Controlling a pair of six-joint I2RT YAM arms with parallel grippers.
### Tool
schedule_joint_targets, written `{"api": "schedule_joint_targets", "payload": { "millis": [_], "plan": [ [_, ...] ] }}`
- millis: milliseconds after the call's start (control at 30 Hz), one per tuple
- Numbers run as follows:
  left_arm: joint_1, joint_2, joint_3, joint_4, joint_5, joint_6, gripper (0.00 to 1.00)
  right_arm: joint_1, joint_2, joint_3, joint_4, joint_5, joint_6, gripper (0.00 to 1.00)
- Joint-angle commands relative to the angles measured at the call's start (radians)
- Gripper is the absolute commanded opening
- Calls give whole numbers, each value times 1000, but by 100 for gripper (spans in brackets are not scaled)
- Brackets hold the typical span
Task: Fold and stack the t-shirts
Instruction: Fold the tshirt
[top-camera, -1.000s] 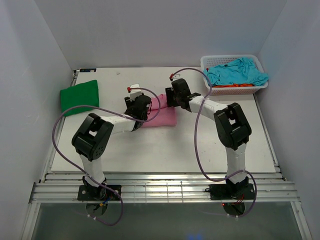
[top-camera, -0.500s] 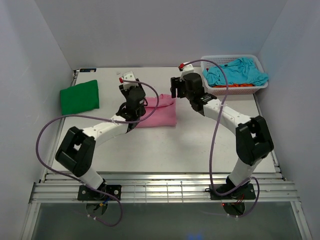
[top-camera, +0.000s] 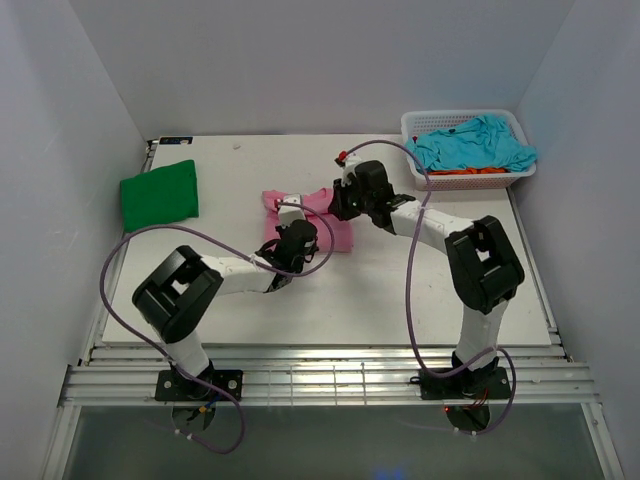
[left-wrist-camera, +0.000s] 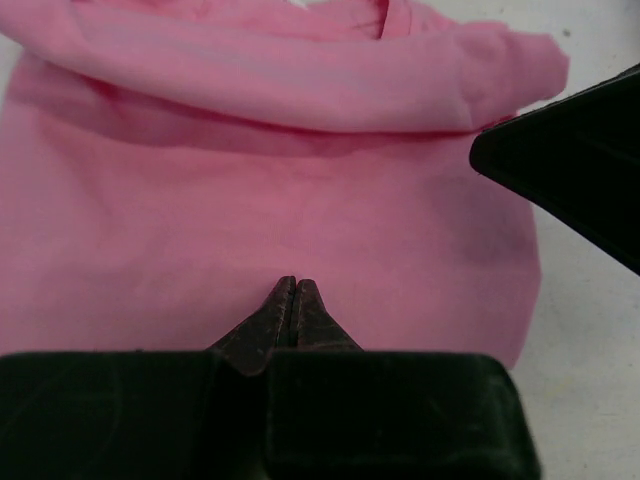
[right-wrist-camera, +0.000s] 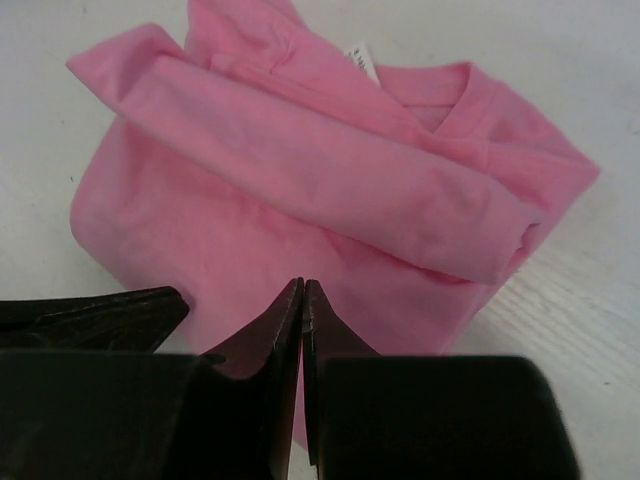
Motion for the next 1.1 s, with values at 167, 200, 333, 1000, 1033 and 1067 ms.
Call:
{"api": "schedule_joint_targets", "payload": {
  "millis": [167,200,333,1000,1033,1067],
  "plan": [
    [3,96,62,-6,22,-29,0,8,84,84,-24,-131,28,8],
    [3,105,65,-6,19,-27,0,8,95,87,-27,-133,30,8],
    [3,138,73,-3,14,-35,0,8,123,98,-26,-137,28,8],
    [-8,55,-80,-4,14,-130,0,6,388,412,-112,-53,13,8],
    [-10,47,-92,-4,9,-133,0,8,397,437,-142,-44,8,8],
    [-16,35,-115,-4,6,-139,0,6,406,487,-150,-22,1,8]
  ]
}}
